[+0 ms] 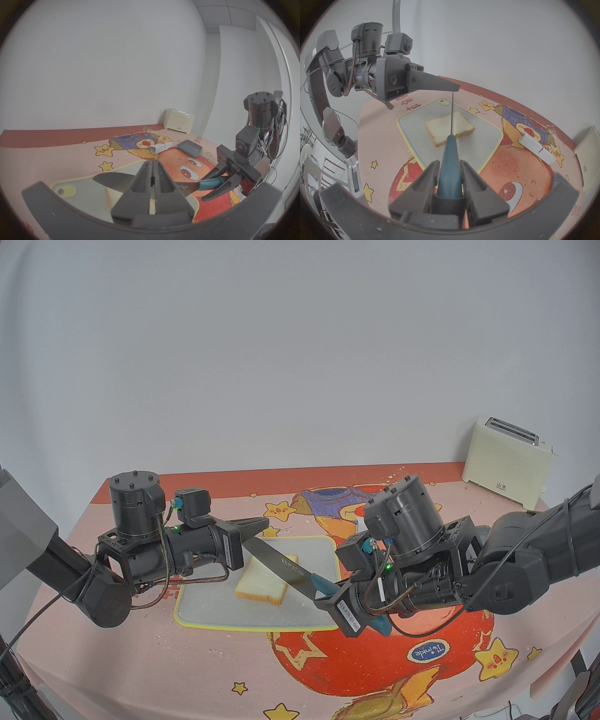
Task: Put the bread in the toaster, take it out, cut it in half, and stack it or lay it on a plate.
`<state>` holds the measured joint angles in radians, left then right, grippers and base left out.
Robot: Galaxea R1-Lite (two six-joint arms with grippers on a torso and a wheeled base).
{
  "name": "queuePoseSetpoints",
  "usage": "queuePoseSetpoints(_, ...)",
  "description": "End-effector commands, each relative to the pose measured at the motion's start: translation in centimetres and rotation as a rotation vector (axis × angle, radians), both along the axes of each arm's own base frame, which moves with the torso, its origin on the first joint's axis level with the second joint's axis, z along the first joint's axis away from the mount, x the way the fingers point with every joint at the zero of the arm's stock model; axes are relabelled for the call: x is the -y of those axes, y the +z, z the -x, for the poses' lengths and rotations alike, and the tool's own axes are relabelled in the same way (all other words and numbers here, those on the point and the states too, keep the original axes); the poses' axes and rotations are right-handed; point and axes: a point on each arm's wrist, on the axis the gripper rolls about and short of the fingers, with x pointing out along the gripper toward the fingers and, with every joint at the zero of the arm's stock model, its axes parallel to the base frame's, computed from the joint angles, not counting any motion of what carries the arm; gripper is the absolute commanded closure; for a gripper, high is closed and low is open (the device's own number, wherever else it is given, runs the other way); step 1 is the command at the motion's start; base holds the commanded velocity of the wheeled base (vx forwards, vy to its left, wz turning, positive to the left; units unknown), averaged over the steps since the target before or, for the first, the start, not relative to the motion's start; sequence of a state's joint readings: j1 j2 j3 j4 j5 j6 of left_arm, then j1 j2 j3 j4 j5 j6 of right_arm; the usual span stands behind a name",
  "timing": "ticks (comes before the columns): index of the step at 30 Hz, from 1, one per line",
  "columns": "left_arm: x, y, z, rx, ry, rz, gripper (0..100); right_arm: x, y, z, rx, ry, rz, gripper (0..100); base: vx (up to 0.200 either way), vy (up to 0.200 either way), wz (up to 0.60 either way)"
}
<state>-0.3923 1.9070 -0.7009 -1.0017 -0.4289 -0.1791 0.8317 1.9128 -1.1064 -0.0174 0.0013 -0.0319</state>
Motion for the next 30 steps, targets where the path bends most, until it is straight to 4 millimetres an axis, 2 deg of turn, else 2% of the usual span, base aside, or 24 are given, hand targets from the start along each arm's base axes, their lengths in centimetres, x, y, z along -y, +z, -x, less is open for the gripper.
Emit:
queuePoseSetpoints(1, 0.2, -1.0, -0.7, -0.024, 0.002, -0.01, 100, -0.2, 0.0, -0.1, 0.002, 0.002, -0.003, 100, 0.0, 0.0, 0.0)
queuePoseSetpoints(7, 0.6, -2.3, -1.4, -0.047, -0.001, -0.021, 100, -0.3, -0.1, -0.2, 0.002, 0.002, -0.003, 100, 0.0, 0.0, 0.0)
queuePoseSetpoints(18, 0.5, -2.9, -1.2, -0.061, 0.0, -0.029, 100, -0.4, -0.5, -0.3, -0.004, 0.003, 0.004, 100, 0.0, 0.0, 0.0)
queuePoseSetpoints(30, 0.7, -5.0, -1.5, -0.072, 0.0, -0.033, 100, -0.5, -0.6, -0.3, -0.005, 0.001, 0.005, 100, 0.0, 0.0, 0.0)
